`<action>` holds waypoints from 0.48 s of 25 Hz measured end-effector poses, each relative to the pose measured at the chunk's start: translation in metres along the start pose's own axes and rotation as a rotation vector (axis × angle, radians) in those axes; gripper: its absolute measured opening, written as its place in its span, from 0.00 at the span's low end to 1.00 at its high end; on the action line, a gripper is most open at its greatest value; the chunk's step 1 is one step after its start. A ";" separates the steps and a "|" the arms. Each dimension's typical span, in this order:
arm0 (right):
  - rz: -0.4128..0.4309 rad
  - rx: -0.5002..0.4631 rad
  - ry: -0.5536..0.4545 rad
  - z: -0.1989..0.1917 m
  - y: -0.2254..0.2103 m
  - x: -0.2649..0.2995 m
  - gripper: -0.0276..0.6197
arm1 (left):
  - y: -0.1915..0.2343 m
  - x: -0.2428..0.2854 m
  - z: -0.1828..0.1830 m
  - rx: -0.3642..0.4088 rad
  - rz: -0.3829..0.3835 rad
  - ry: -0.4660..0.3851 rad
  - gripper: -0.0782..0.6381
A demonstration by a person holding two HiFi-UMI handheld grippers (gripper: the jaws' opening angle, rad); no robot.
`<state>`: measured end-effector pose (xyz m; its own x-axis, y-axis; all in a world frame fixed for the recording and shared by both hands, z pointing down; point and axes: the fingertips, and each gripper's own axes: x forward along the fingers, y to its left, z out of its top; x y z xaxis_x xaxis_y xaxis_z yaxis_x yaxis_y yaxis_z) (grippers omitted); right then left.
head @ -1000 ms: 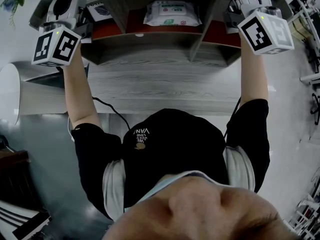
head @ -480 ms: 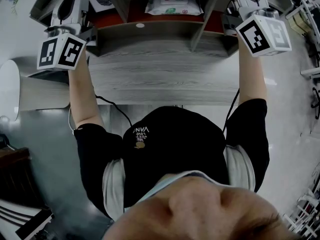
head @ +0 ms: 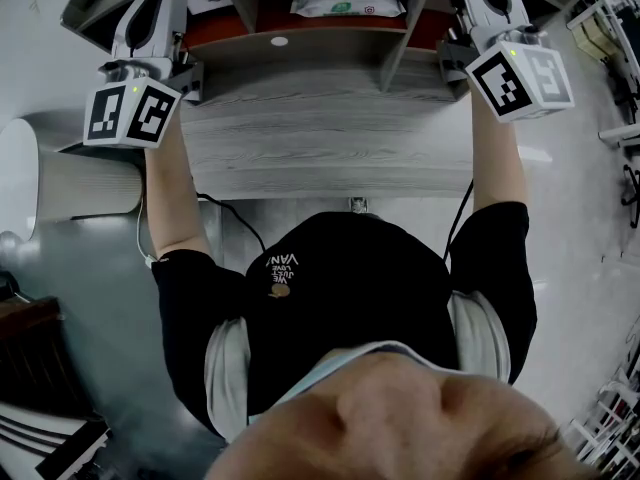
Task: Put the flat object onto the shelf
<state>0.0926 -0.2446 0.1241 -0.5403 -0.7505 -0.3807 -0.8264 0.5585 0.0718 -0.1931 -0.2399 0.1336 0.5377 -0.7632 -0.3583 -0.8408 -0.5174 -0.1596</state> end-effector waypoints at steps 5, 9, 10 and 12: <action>-0.011 0.017 0.014 -0.009 0.006 -0.010 0.05 | -0.005 -0.011 -0.010 -0.007 0.003 0.031 0.11; -0.011 0.024 0.036 -0.019 0.014 -0.018 0.05 | -0.004 -0.020 -0.019 -0.029 0.017 0.036 0.11; -0.013 0.027 0.046 -0.022 0.015 -0.020 0.04 | -0.004 -0.023 -0.021 -0.035 0.018 0.039 0.11; -0.017 0.038 0.068 -0.030 0.019 -0.025 0.05 | -0.006 -0.028 -0.026 -0.048 0.018 0.047 0.11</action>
<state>0.0861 -0.2258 0.1624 -0.5369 -0.7815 -0.3178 -0.8296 0.5576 0.0303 -0.2016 -0.2254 0.1690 0.5263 -0.7892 -0.3166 -0.8467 -0.5208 -0.1091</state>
